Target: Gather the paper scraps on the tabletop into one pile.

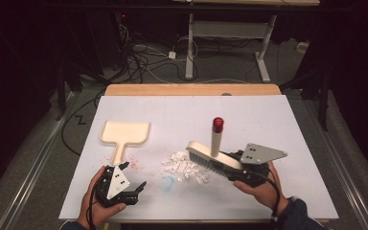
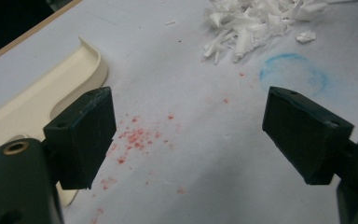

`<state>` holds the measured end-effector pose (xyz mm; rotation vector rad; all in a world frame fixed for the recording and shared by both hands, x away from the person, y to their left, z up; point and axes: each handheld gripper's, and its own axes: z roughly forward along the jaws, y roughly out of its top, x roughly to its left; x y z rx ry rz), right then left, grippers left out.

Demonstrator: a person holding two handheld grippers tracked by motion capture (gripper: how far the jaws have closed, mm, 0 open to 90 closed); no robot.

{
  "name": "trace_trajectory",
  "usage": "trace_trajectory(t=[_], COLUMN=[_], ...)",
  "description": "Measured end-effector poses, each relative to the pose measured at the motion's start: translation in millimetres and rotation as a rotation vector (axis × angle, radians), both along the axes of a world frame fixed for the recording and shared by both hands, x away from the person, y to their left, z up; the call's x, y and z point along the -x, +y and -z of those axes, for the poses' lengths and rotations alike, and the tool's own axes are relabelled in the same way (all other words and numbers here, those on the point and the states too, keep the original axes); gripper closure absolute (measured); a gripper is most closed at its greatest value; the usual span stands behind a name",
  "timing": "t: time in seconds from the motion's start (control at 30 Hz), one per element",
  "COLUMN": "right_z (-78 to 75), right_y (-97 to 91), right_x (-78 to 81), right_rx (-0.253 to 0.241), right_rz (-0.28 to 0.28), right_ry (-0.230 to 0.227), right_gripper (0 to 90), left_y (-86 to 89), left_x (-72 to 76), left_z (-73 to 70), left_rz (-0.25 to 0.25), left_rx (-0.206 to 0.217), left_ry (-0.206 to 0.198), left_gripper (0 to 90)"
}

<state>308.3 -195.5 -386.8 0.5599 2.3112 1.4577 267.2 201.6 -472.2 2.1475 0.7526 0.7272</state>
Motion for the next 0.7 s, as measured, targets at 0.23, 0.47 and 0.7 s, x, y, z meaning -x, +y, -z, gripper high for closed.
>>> trace_trajectory(t=[0.23, 0.47, 0.7], right_z=[0.6, 24.6, 41.0], right_y=[-50.1, -61.5, -31.9], right_x=[8.5, 22.8, 24.3], right_rx=[0.017, 0.098, 0.131], right_rz=[0.113, 0.101, 0.023], right_ry=[0.02, 0.103, 0.125], right_gripper=[67.9, 67.9, 68.0], left_y=[-3.6, -6.2, -7.1], left_x=[-1.2, -2.0, -2.4], left_z=[1.0, 1.6, 1.7], left_rz=[0.008, 0.015, 0.023], left_rx=[-0.018, -0.027, -0.032], left_ry=[0.005, 0.006, 0.006], left_gripper=[16.4, 16.4, 16.4])
